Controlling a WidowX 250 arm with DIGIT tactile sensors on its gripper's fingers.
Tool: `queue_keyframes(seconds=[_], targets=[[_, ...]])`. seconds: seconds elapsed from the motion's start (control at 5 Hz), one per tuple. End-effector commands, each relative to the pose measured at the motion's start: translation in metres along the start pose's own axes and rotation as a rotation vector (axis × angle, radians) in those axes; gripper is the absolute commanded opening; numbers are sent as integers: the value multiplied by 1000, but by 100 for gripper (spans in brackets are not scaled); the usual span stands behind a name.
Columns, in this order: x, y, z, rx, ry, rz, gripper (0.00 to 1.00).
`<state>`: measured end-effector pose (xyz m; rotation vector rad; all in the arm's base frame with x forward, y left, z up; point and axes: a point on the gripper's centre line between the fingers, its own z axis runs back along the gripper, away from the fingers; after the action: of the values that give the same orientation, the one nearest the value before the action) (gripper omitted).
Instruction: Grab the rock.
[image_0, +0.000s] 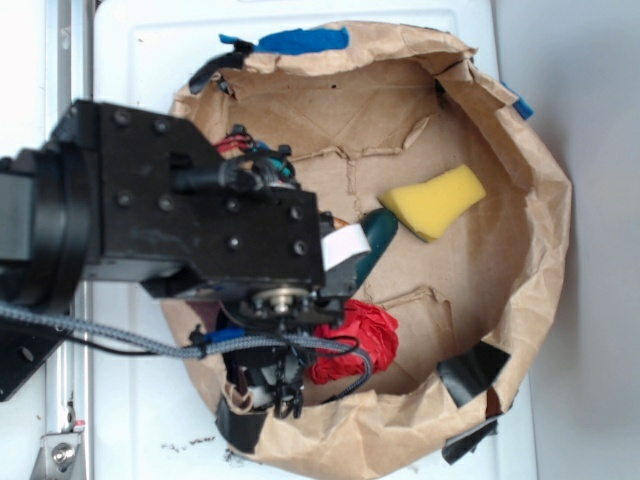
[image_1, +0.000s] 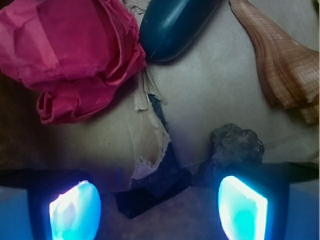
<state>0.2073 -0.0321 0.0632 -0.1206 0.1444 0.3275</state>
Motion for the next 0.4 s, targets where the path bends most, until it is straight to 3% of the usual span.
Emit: queue_keyframes(seconds=[0.0, 0.2], targets=[[9, 9, -3, 101, -186, -152, 100], [7, 26, 7, 112, -106, -175, 100]])
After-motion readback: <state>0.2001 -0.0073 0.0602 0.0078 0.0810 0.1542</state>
